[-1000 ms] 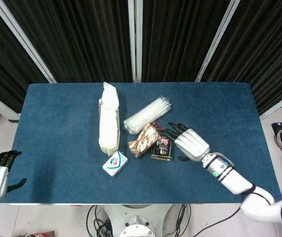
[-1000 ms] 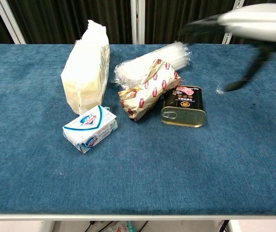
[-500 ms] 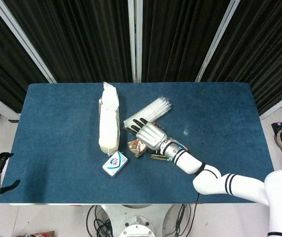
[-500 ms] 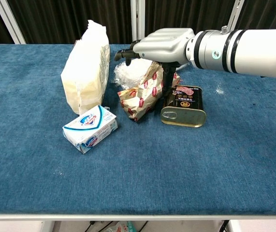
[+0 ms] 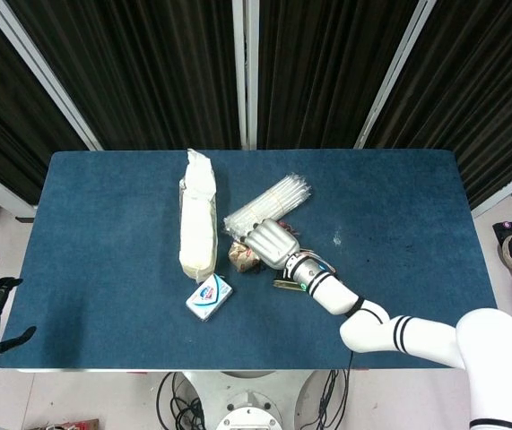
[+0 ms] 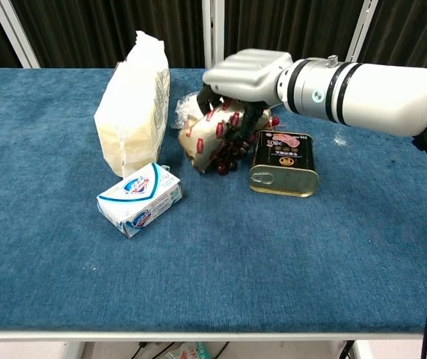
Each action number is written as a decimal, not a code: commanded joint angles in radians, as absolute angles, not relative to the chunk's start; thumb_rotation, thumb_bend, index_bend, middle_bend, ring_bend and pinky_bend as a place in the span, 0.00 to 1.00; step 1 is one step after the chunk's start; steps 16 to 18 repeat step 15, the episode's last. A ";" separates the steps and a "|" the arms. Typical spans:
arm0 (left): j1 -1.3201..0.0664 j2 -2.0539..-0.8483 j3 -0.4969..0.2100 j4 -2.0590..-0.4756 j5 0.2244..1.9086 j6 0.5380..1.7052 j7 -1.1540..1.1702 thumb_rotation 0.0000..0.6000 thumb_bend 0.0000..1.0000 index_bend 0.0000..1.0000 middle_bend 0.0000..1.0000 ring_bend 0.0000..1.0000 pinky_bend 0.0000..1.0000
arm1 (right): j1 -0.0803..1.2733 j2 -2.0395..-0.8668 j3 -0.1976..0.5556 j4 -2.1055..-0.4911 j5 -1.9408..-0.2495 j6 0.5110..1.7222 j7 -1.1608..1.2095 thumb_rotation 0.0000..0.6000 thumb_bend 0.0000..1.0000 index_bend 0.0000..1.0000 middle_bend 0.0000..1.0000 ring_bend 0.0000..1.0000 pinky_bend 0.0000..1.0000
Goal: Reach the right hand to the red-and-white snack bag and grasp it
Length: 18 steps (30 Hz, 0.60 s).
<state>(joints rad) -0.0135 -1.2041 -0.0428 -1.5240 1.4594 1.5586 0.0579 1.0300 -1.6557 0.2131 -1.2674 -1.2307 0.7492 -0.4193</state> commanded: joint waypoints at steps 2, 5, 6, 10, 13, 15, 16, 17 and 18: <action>-0.011 -1.204 -0.045 -1.526 1.464 1.566 0.060 1.00 0.07 0.22 0.21 0.18 0.22 | 0.966 -1.646 0.204 -1.278 -1.435 0.985 -0.204 1.00 0.48 0.80 0.69 0.63 0.76; -0.010 -1.204 -0.046 -1.531 1.469 1.572 0.065 1.00 0.07 0.22 0.21 0.18 0.22 | 0.924 -1.604 0.199 -1.319 -1.534 1.131 -0.089 1.00 0.48 0.80 0.69 0.63 0.76; -0.011 -1.204 -0.047 -1.533 1.471 1.573 0.067 1.00 0.07 0.22 0.21 0.18 0.22 | 0.912 -1.589 0.198 -1.333 -1.560 1.172 -0.062 1.00 0.48 0.80 0.69 0.63 0.76; -0.012 -1.205 -0.048 -1.543 1.476 1.576 0.079 1.00 0.07 0.22 0.21 0.18 0.22 | 0.868 -1.540 0.205 -1.380 -1.652 1.335 0.026 1.00 0.47 0.80 0.69 0.62 0.76; -0.014 -1.206 -0.049 -1.551 1.478 1.575 0.088 1.00 0.07 0.22 0.21 0.18 0.22 | 0.848 -1.523 0.216 -1.406 -1.682 1.406 0.060 1.00 0.46 0.80 0.69 0.62 0.76; -0.017 -1.207 -0.050 -1.557 1.479 1.573 0.095 1.00 0.07 0.22 0.21 0.18 0.22 | 0.843 -1.510 0.220 -1.431 -1.691 1.420 0.070 1.00 0.46 0.80 0.69 0.62 0.76; -0.017 -1.207 -0.050 -1.557 1.479 1.573 0.095 1.00 0.07 0.22 0.21 0.18 0.22 | 0.843 -1.510 0.220 -1.431 -1.691 1.420 0.070 1.00 0.46 0.80 0.69 0.62 0.76; -0.017 -1.207 -0.050 -1.557 1.479 1.573 0.095 1.00 0.07 0.22 0.21 0.18 0.22 | 0.843 -1.510 0.220 -1.431 -1.691 1.420 0.070 1.00 0.46 0.80 0.69 0.62 0.76; -0.017 -1.207 -0.050 -1.557 1.479 1.573 0.095 1.00 0.07 0.22 0.21 0.18 0.22 | 0.843 -1.510 0.220 -1.431 -1.691 1.420 0.070 1.00 0.46 0.80 0.69 0.62 0.76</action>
